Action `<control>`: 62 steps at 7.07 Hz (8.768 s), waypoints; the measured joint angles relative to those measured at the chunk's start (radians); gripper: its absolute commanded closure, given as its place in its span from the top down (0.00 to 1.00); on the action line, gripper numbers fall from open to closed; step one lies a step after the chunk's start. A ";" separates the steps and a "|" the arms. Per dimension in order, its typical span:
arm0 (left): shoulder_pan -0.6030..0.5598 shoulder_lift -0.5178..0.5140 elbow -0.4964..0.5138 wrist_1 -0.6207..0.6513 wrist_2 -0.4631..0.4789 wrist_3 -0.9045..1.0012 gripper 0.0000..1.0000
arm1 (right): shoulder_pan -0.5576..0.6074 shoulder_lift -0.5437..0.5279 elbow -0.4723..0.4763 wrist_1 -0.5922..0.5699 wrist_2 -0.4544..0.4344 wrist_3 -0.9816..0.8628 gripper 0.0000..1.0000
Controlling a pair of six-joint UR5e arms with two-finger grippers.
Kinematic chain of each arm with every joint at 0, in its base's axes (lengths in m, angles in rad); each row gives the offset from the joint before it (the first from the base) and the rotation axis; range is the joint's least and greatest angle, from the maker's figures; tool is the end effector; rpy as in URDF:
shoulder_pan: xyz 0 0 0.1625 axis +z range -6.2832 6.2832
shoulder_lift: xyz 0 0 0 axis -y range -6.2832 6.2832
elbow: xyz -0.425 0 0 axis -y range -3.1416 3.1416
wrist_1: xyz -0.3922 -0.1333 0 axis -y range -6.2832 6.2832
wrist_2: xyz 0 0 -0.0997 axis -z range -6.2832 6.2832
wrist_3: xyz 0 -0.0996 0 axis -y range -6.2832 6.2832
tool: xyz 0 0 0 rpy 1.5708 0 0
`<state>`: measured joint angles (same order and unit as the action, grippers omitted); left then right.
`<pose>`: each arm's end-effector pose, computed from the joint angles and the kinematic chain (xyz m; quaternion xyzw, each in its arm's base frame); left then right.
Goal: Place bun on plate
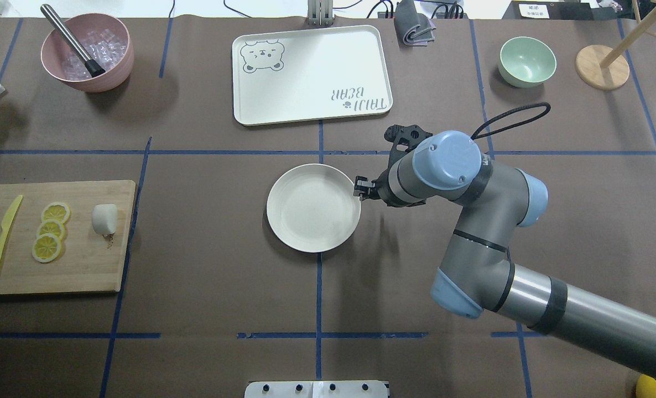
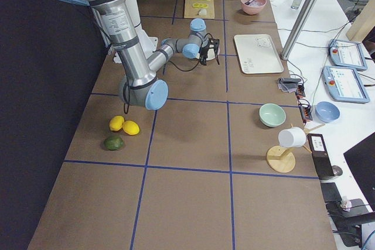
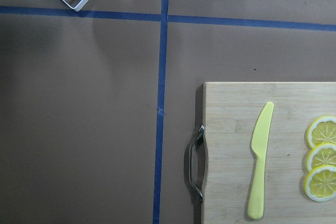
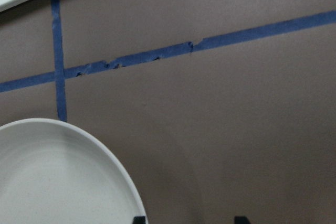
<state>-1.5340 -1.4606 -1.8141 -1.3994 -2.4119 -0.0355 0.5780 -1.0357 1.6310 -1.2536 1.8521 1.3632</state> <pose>-0.0429 -0.4410 0.6030 -0.0322 0.4073 -0.0072 0.9127 -0.5103 -0.4590 0.2878 0.0507 -0.4512 0.1030 0.8850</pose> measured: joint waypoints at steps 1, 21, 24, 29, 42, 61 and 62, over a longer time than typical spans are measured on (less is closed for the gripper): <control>0.000 -0.001 -0.003 0.000 0.000 0.000 1.00 | 0.065 0.007 0.018 -0.105 0.060 -0.095 1.00; 0.648 -0.129 -0.089 -0.487 0.262 -0.830 1.00 | 0.972 -0.675 0.138 -0.354 0.455 -1.540 1.00; 0.759 -0.158 0.004 -0.563 0.382 -0.883 1.00 | 0.971 -0.675 0.136 -0.354 0.455 -1.540 1.00; 0.792 -0.193 0.059 -0.597 0.382 -0.890 0.35 | 0.973 -0.675 0.138 -0.354 0.455 -1.540 1.00; 1.072 -0.996 0.441 -0.317 0.565 -1.350 0.54 | 0.971 -0.670 0.128 -0.355 0.457 -1.538 1.00; -0.048 -0.002 0.163 -0.207 -0.031 0.108 1.00 | 0.971 -0.671 0.124 -0.356 0.458 -1.540 1.00; -0.056 -0.004 0.168 -0.217 -0.034 0.108 1.00 | 0.971 -0.671 0.124 -0.356 0.458 -1.540 1.00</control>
<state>-1.5897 -1.4643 -1.6457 -1.6167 -2.4458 0.0728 1.5493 -1.7069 1.7547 -1.6092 2.3102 -0.1764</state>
